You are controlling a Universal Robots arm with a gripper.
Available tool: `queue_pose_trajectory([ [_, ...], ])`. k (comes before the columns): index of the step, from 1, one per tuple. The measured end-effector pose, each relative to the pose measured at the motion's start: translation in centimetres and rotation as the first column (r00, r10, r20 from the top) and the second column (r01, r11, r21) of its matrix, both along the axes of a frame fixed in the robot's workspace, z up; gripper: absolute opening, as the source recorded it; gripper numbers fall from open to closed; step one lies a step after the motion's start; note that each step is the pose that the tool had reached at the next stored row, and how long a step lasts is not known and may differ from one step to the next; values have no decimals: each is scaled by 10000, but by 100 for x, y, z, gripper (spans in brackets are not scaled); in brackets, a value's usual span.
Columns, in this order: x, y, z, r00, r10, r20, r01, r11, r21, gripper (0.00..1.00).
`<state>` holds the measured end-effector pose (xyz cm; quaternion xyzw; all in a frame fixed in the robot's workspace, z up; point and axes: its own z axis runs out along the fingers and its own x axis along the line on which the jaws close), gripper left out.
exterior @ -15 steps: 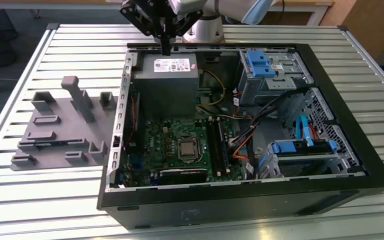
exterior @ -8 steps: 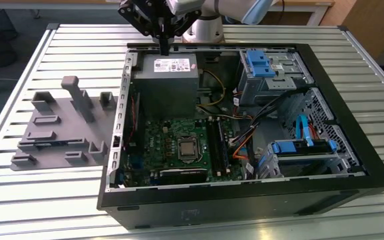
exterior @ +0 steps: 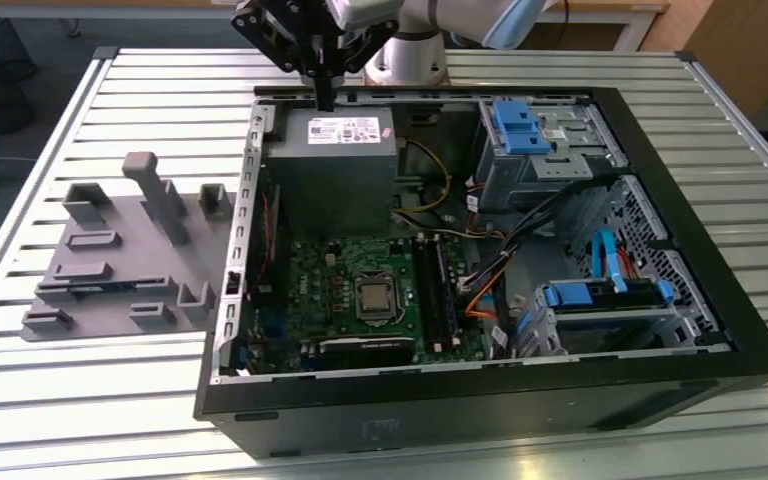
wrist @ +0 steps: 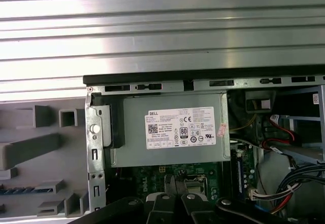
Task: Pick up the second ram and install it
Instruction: 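Reach for the second ram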
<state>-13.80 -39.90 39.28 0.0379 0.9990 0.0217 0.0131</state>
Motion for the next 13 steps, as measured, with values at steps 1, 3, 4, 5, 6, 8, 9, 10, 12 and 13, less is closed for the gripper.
queue_pose_trajectory([
  [1, -8, 0, 0, 10000, -1, 0, 1, 10000, 0, 11],
  [3, -20, 1, 0, 10000, 0, 0, 0, 10000, 0, 11],
  [4, -26, 1, -1, 10000, 0, 0, 0, 10000, 0, 11],
  [5, -31, 1, -1, 10000, -1, 0, 1, 10000, 0, 11],
  [6, -35, 1, -1, 10000, 0, 0, 0, 10000, 0, 11],
  [8, -44, 1, -2, 10000, 0, -1, 0, 10000, 0, 11],
  [9, -52, 1, -2, 10000, 0, 0, 0, 10000, 0, 11],
  [10, -56, 0, -3, 10000, 0, 0, 0, 10000, 0, 11],
  [12, -65, 0, -3, 10000, 0, 0, 0, 10000, 0, 11],
  [13, -70, 0, -3, 10000, 0, 0, 0, 10000, 0, 11],
])
